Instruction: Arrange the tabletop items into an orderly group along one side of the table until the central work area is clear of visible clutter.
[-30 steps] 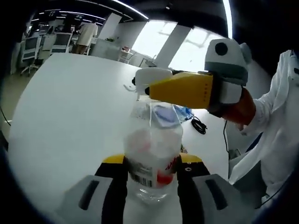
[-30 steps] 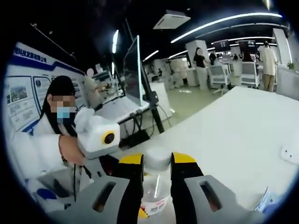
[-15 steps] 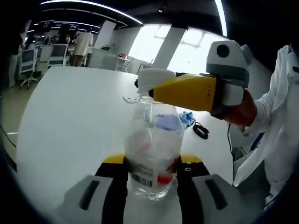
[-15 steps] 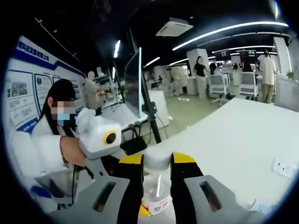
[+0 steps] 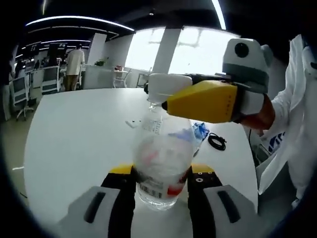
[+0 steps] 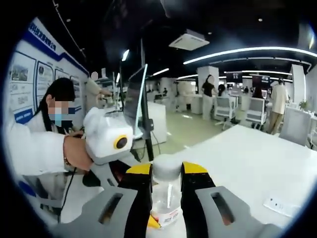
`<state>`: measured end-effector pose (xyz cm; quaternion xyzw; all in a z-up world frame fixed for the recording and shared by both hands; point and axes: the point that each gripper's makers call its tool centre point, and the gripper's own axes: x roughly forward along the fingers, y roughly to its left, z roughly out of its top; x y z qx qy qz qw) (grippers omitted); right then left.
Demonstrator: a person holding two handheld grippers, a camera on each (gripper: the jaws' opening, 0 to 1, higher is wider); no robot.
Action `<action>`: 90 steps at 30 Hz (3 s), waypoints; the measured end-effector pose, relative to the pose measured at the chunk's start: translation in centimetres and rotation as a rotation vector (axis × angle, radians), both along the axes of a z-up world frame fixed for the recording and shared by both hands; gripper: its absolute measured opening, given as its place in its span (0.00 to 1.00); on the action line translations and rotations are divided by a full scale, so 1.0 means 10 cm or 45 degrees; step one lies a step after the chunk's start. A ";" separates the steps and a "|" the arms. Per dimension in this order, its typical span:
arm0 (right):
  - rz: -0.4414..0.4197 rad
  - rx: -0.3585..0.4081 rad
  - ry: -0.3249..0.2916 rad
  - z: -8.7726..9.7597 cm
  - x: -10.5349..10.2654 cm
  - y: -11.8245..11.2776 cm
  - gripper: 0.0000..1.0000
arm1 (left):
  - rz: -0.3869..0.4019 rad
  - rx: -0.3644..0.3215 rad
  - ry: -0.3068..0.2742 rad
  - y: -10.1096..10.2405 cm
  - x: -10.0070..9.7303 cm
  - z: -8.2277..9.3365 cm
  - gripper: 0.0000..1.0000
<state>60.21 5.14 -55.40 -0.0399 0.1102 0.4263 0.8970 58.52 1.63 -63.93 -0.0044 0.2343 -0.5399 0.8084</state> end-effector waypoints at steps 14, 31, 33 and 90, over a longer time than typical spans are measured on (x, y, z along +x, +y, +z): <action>-0.074 -0.146 -0.148 -0.16 0.07 -0.23 0.19 | -0.118 0.026 -0.137 -0.24 0.17 -0.15 0.40; -0.130 -0.212 -0.136 -0.35 0.09 -0.39 0.19 | -0.193 0.038 -0.168 -0.39 0.21 -0.35 0.40; -0.129 -0.223 -0.144 -0.36 0.09 -0.39 0.19 | -0.195 0.042 -0.175 -0.38 0.22 -0.35 0.40; -0.157 -0.197 -0.066 -0.49 0.04 -0.46 0.26 | -0.204 0.097 -0.090 -0.32 0.11 -0.55 0.50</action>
